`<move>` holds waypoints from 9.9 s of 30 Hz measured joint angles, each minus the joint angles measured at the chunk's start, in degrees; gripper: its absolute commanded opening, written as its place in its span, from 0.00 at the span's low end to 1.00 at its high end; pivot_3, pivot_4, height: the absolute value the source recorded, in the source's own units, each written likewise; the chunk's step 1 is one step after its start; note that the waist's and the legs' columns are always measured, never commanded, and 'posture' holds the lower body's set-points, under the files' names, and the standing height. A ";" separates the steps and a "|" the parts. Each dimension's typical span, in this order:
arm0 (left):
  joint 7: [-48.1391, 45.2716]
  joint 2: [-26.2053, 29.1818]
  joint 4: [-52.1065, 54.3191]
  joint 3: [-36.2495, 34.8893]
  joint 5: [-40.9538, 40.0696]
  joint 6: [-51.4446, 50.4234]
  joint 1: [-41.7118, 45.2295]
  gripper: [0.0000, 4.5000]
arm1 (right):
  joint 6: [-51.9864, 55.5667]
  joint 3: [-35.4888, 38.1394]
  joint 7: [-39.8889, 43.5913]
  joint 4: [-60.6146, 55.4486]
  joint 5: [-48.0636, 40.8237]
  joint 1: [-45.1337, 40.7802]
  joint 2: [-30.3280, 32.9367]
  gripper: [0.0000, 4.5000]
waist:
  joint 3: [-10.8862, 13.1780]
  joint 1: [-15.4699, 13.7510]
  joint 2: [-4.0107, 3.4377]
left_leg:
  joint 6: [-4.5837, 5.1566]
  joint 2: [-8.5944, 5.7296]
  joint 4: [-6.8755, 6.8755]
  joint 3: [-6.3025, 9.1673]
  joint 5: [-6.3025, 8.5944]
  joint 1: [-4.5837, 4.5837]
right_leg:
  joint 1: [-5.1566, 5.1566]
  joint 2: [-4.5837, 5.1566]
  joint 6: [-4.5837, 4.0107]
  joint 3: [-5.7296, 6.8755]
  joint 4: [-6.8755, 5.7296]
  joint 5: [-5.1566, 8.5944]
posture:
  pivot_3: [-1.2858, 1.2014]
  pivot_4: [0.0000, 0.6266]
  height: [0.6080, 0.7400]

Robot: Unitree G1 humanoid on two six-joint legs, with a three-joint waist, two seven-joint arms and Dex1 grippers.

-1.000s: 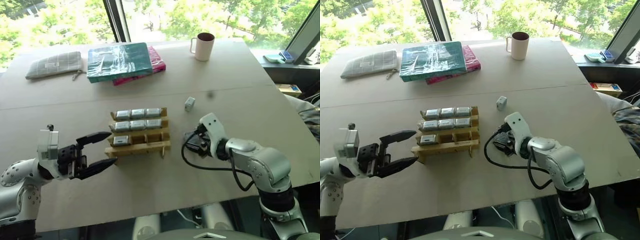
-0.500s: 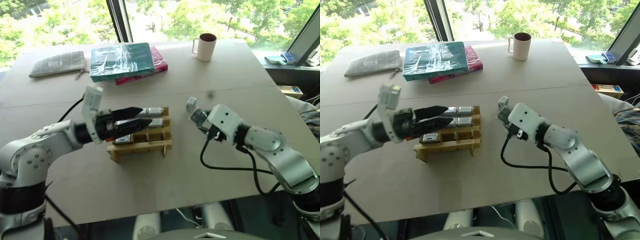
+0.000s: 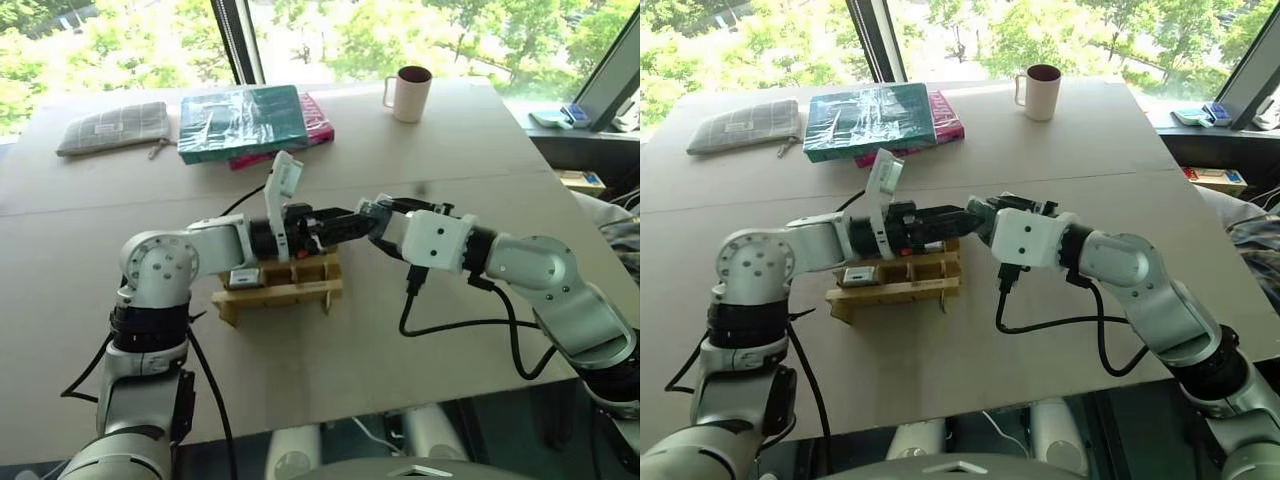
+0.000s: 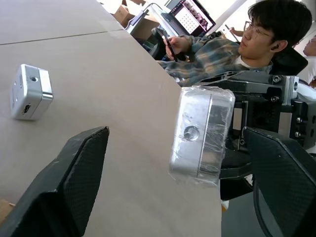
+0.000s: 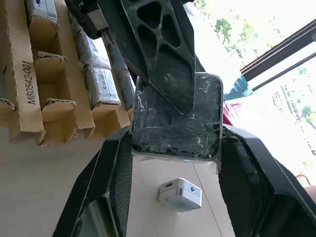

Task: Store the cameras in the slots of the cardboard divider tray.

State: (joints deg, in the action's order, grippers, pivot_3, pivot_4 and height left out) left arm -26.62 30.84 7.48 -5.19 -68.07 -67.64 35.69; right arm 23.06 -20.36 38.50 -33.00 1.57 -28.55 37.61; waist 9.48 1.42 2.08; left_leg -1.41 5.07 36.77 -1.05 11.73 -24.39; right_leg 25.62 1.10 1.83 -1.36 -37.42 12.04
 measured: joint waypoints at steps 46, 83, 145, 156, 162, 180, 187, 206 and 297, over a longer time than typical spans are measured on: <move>-65.66 27.80 -32.55 33.58 43.00 57.94 14.98 0.16 | -2.66 22.98 13.54 -5.42 -30.40 17.09 1.57 0.99 | 0.05 -0.99 0.00 | 0.01 0.00 0.57 -0.04 0.00 -0.12 | 0.05 -0.12 -0.01 -0.24 -0.44 0.24 | 0.52 0.24 1.00; -65.70 26.12 -32.83 34.49 47.77 53.37 15.44 0.16 | -3.20 21.25 12.20 -6.25 -29.54 16.96 2.83 0.99 | 0.05 -0.91 -0.01 | 0.02 0.00 0.64 -0.04 0.00 -0.10 | 0.04 -0.16 -0.01 -0.29 -0.53 0.24 | 0.52 0.24 1.00; -60.54 16.89 -18.95 -25.79 22.65 51.53 -28.92 0.90 | 33.86 19.01 -39.40 47.39 -6.62 -20.65 -40.20 1.00 | 0.02 1.22 0.05 | 0.02 0.08 0.34 -0.10 0.00 -0.21 | 0.32 -0.15 -0.23 -0.31 -0.50 0.09 | 0.52 0.24 1.00; -57.80 14.60 -16.13 -26.25 22.13 50.96 -31.51 0.91 | 30.29 18.52 -37.51 52.28 -6.24 -22.87 -40.14 0.40 | 0.03 1.15 0.04 | 0.01 0.08 0.33 -0.10 0.00 -0.23 | 0.33 -0.15 -0.24 -0.31 -0.46 0.10 | 0.52 0.24 1.00; -56.69 13.93 -14.55 -26.42 21.80 51.06 -31.96 0.91 | 30.61 14.75 -34.31 49.39 -5.49 -21.12 -37.44 0.40 | 0.04 1.03 0.03 | 0.01 0.07 0.32 -0.09 0.00 -0.24 | 0.33 -0.13 -0.24 -0.30 -0.44 0.10 | 0.52 0.24 1.00; -54.87 11.58 -13.19 -25.00 21.83 51.10 -30.17 0.91 | 23.93 3.92 -3.62 30.75 -10.87 -7.88 -17.65 0.40 | 0.04 0.95 0.02 | 0.01 0.08 0.32 -0.13 0.00 -0.22 | 0.34 -0.16 -0.06 -0.34 -0.42 0.21 | 0.52 0.24 1.00; -55.01 11.58 -13.20 -24.98 21.86 51.11 -30.04 0.91 | 23.81 3.33 -2.59 30.47 -10.88 -7.84 -17.44 0.99 | 0.04 0.90 0.03 | 0.01 0.08 0.33 -0.13 0.00 -0.21 | 0.34 -0.17 -0.06 -0.33 -0.43 0.21 | 0.52 0.24 1.00; -55.68 12.28 -13.66 -23.45 22.89 49.78 -30.33 0.91 | 54.26 12.43 -15.14 20.58 -17.03 -10.18 -28.73 0.99 | 0.04 0.92 0.03 | 0.01 0.08 0.31 -0.13 0.00 -0.24 | 0.35 -0.15 -0.07 -0.32 -0.41 0.21 | 0.52 0.24 1.00; -57.22 15.10 -8.62 -21.70 23.14 48.80 -38.78 0.91 | -7.26 -8.29 12.92 24.30 -3.68 -7.48 -15.78 0.99 | 0.08 -0.09 -0.01 | -0.02 0.07 -0.31 -0.27 0.02 0.23 | 0.20 -0.10 -0.23 -0.33 -0.05 0.14 | 0.52 0.24 1.00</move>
State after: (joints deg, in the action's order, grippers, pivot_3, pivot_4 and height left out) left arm -83.84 45.94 -1.13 -26.89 -44.92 -18.84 -3.09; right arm 15.80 -28.65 51.42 -8.70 -2.11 -36.03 21.83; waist 9.56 1.34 2.07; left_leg -1.43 5.14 36.47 -1.32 11.75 -24.16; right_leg 25.83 1.00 1.60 -1.69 -37.47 12.19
